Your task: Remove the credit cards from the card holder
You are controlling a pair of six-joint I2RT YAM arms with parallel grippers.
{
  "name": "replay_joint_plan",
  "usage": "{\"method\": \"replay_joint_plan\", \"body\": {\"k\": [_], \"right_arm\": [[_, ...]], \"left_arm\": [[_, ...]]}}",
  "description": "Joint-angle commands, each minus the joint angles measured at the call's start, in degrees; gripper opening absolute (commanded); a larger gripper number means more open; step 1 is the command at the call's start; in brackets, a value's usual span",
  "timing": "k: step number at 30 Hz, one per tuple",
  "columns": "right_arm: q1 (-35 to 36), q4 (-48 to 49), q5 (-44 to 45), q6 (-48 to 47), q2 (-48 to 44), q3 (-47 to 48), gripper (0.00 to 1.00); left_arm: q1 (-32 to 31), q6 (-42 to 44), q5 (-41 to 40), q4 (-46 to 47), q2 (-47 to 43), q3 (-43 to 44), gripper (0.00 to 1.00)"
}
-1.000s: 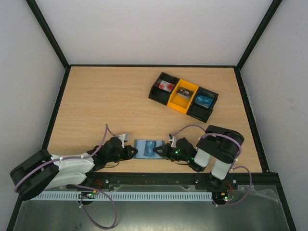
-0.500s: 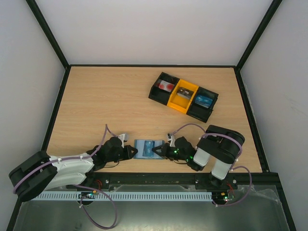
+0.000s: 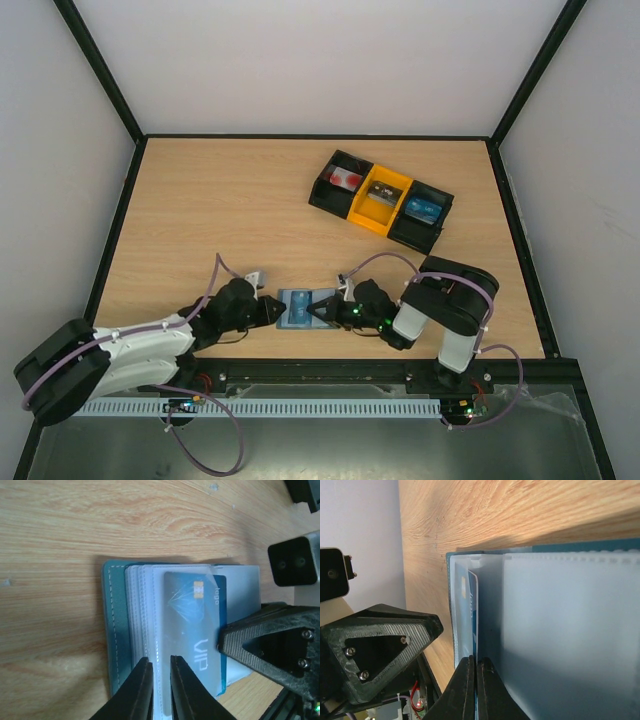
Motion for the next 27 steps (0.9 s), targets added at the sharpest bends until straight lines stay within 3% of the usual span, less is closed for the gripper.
{"method": "replay_joint_plan", "body": {"k": [1,14,19,27], "right_arm": [[0.52,0.43,-0.30,0.39,1.53,0.67,0.02],[0.78,1.70,-0.74,1.05,3.20,1.22,0.02],[0.74,1.67,0.06,0.97,2.87,0.63,0.02],[0.40,1.21,2.08,1.01,1.41,-0.29,0.02]], "left_arm": [[1.01,1.42,2.08,5.56,2.38,1.22,0.04],[3.82,4.73,4.65,14.09,15.41,3.37,0.03],[4.00,6.28,0.55,8.09,20.17,4.88,0.03],[4.00,6.96,-1.42,5.90,22.38,4.29,0.03]]}}
